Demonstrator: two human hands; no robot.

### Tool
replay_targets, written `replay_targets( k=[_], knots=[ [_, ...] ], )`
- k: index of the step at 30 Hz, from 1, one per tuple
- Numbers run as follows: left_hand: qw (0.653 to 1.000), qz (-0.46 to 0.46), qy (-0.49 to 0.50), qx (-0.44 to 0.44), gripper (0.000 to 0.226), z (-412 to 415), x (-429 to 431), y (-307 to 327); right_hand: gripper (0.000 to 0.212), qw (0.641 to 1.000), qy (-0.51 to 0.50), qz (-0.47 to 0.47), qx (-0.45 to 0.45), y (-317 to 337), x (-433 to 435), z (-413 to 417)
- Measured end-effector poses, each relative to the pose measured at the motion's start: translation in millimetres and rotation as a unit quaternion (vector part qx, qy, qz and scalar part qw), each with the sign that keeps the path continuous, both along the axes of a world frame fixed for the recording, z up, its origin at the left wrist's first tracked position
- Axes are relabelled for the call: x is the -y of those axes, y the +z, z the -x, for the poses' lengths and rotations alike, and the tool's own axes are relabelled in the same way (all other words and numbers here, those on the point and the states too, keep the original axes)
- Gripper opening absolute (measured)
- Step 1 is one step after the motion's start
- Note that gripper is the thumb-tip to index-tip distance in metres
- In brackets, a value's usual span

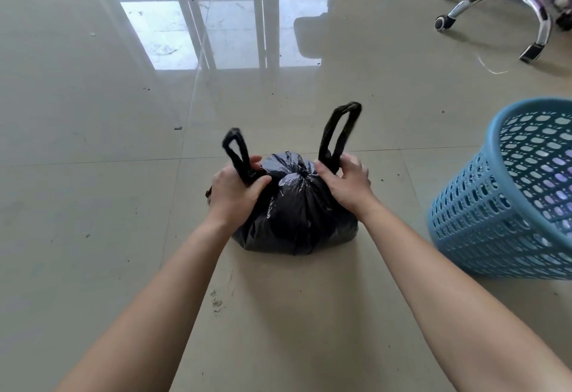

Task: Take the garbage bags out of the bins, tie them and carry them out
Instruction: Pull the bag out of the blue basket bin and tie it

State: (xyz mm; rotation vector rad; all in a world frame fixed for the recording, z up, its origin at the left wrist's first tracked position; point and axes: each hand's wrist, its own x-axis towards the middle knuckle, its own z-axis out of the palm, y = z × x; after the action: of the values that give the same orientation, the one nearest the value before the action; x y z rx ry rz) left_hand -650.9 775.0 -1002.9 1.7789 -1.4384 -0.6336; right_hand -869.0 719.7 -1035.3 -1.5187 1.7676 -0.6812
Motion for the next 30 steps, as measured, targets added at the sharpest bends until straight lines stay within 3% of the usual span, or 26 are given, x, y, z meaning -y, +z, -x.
replay_targets(
  k=[2, 4, 8, 10, 13, 19, 30],
  knots=[
    [0.999, 0.007, 0.013, -0.048, 0.040, 2.6, 4.4, -0.5, 0.026, 0.997, 0.018, 0.059, 0.053, 9.3, 1.4, -8.2],
    [0.994, 0.034, 0.045, -0.094, 0.035, 6.0, 10.5, -1.5, 0.023, 0.990, -0.010, 0.068, 0.120, 11.5, 3.8, -17.9],
    [0.982, 0.100, 0.085, -0.136, 0.020, 18.6, 23.9, -6.8, 0.025, 0.983, -0.092, 0.093, 0.132, 2.9, 3.9, -37.2],
    [0.988, 0.095, 0.061, -0.107, 0.033, 22.8, 31.9, -16.3, 0.022, 0.984, -0.104, 0.089, 0.114, -5.7, 2.2, -43.8],
    [0.996, 0.058, 0.028, -0.063, 0.029, 22.1, 38.1, -43.7, 0.022, 0.989, -0.107, 0.071, 0.070, -29.4, 0.3, -46.1],
    [0.993, 0.034, 0.109, -0.033, 0.039, 11.4, 31.2, -97.8, 0.026, 0.986, -0.105, 0.129, 0.034, -67.5, -2.1, -56.6],
    [0.992, 0.044, 0.098, 0.067, 0.042, 17.3, 44.5, -132.2, 0.041, 0.979, -0.104, 0.177, -0.009, -93.7, 6.8, -69.6]
  ],
)
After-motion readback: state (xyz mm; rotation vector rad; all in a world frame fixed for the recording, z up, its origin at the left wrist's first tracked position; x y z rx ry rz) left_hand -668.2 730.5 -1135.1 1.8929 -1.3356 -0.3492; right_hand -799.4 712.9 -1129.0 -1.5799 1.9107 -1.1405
